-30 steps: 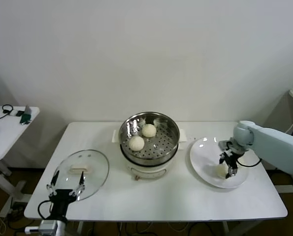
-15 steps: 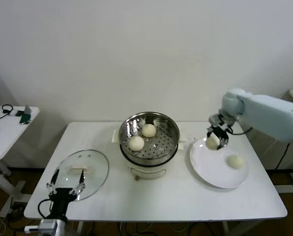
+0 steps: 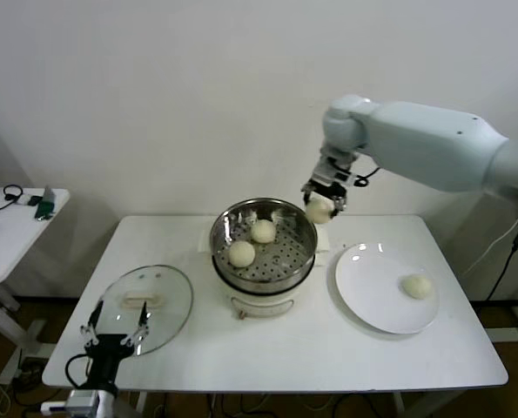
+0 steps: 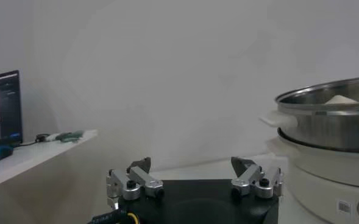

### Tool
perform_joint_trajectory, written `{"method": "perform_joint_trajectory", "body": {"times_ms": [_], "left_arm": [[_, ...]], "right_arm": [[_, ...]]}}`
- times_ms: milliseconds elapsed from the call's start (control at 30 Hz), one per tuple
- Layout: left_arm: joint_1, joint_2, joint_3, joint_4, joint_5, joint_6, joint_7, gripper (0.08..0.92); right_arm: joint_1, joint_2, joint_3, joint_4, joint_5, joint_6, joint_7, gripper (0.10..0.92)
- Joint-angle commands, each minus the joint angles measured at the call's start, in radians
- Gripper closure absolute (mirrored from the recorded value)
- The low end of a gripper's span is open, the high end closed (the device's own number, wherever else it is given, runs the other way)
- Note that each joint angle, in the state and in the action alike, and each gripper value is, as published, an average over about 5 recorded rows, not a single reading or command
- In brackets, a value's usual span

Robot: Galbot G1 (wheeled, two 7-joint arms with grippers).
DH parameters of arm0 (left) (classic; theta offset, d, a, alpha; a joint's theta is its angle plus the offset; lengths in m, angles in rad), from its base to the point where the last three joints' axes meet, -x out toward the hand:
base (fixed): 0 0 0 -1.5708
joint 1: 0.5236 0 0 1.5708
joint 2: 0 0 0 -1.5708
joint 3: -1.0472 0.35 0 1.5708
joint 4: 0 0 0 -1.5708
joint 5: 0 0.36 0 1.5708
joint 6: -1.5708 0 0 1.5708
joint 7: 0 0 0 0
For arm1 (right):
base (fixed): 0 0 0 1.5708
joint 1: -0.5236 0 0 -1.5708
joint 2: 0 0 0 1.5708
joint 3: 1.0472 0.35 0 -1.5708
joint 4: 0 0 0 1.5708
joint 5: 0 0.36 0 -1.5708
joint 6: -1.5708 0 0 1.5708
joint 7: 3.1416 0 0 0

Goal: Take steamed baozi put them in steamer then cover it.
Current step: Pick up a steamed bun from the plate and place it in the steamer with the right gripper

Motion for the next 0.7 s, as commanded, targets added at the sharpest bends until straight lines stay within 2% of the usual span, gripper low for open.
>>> {"method": "perform_joint_trajectory", "body": {"times_ms": [33,567,700], "left_arm": [[0.005,0.002,-0.001,-0.003,-0.002,0.0,0.0,0.177],[0.015,0.011,-0.014,0.012,-0.021,-0.003,-0.002,0.177],[0.011,0.01,-0.014,0.015,-0.03,0.0,-0.006,0.177]], "right_arm": [[-0.017,0.175,0.017,0.009,-0.046,0.1,-0.006,0.321],[-0.166,0.209,-0.03,0.013,-0.187,0.181,-0.017,0.311],[-0.188,0.215,-0.026,0.013,-0.174,0.173,-0.021,0.306]]}}
